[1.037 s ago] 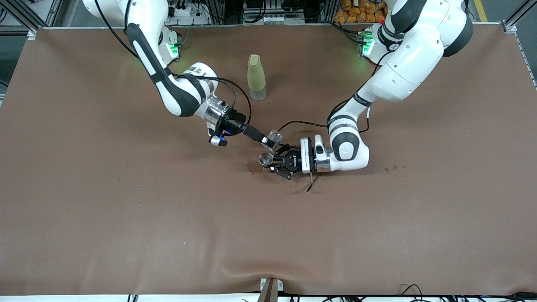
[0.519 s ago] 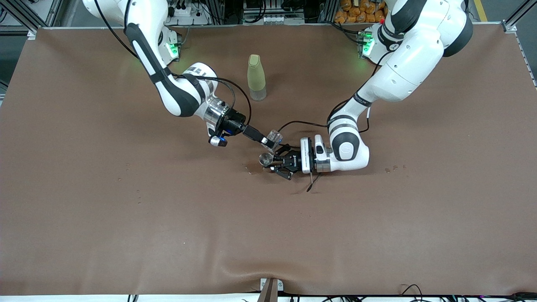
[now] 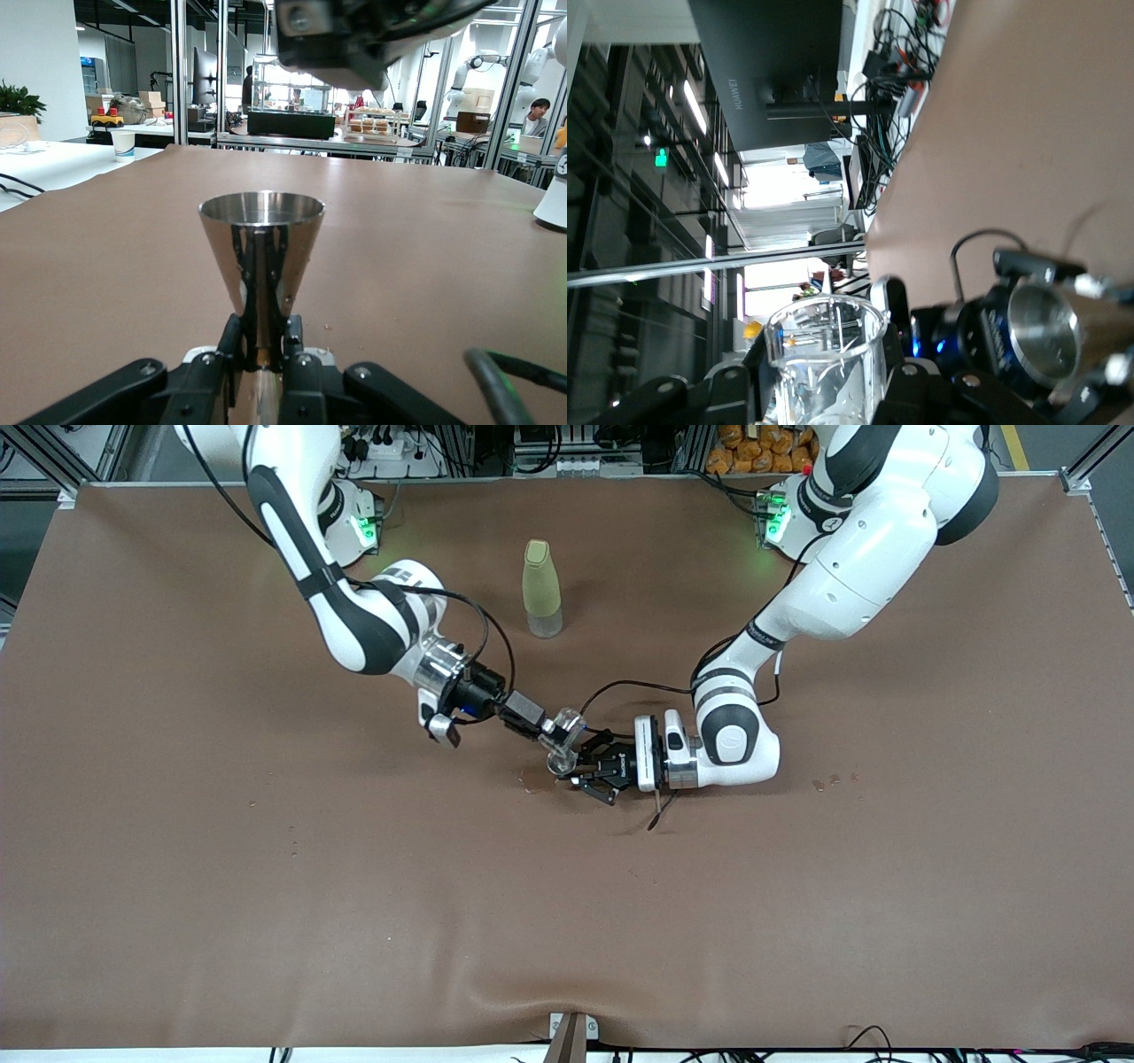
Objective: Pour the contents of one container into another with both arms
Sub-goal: 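Move the glass cup and the jigger apart back to their sides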
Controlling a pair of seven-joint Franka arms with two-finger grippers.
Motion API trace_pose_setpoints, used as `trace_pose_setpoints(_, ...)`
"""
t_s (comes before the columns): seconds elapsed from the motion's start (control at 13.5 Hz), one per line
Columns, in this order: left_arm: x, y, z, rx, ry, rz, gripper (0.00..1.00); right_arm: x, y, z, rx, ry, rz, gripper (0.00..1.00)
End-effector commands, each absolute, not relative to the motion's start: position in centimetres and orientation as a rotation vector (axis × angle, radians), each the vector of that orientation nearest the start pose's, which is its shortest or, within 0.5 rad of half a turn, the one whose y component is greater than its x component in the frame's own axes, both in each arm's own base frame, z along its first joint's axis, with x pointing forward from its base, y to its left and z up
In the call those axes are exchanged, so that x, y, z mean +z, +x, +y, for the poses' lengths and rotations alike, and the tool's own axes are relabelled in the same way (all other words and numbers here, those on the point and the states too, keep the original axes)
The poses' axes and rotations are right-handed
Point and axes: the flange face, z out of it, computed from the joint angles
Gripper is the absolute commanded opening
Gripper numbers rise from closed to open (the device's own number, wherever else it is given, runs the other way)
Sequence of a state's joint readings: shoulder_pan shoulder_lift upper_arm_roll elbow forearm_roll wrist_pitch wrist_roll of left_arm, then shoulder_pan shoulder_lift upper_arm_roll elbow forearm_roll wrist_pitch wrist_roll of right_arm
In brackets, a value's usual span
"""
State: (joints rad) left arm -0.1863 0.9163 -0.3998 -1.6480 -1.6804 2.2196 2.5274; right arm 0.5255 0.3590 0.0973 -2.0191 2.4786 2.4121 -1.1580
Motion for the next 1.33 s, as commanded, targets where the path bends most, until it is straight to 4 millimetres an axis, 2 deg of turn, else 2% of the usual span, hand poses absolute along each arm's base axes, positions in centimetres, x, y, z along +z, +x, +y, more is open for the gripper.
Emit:
trace_pose_setpoints(0.0, 12.3, 56.4, -37.6, 1.118, 1.380, -1.288, 0.00, 28.9, 51.2, 32.7, -0.493, -1.761, 0.308, 0.03)
trace_pose_setpoints(0.07, 12.6, 56.9, -37.1, 1.126, 1.385, -1.291, 0.00, 28.4, 51.9, 31.3, -0.538, -1.812, 0.216, 0.02)
trace_pose_setpoints(0.22, 12.9, 57.7, -35.5, 1.132, 1.409, -1.295, 0.00, 27.7, 53.9, 26.9, -0.661, -1.893, 0.023, 0.00)
trace_pose_setpoints(0.44, 13.2, 58.8, -31.7, 1.134, 1.432, -1.315, 0.00, 27.2, 57.0, 19.1, -0.739, -1.844, -0.184, 0.00)
trace_pose_setpoints(0.59, 13.9, 59.0, -29.0, 1.114, 1.440, -1.319, 0.00, 26.2, 58.5, 11.8, -0.717, -1.818, -0.348, 0.00)
trace_pose_setpoints(0.81, 15.7, 59.7, -24.0, 1.044, 1.401, -1.339, 0.00, 22.8, 60.1, -2.6, -0.747, -1.810, -0.642, 0.00)
trace_pose_setpoints(0.96, 16.8, 59.7, -20.0, 1.010, 1.388, -1.366, 0.00, 21.4, 60.1, -10.0, -0.721, -1.783, -0.790, 0.00)
trace_pose_setpoints(1.11, 17.2, 60.2, -15.6, 0.988, 1.381, -1.388, 0.00, 20.6, 59.7, -15.3, -0.784, -1.746, -0.994, 0.00)
trace_pose_setpoints(1.26, 17.7, 60.2, -11.7, 0.970, 1.360, -1.418, 0.00, 19.6, 58.6, -18.6, -0.928, -1.693, -1.171, 0.00)
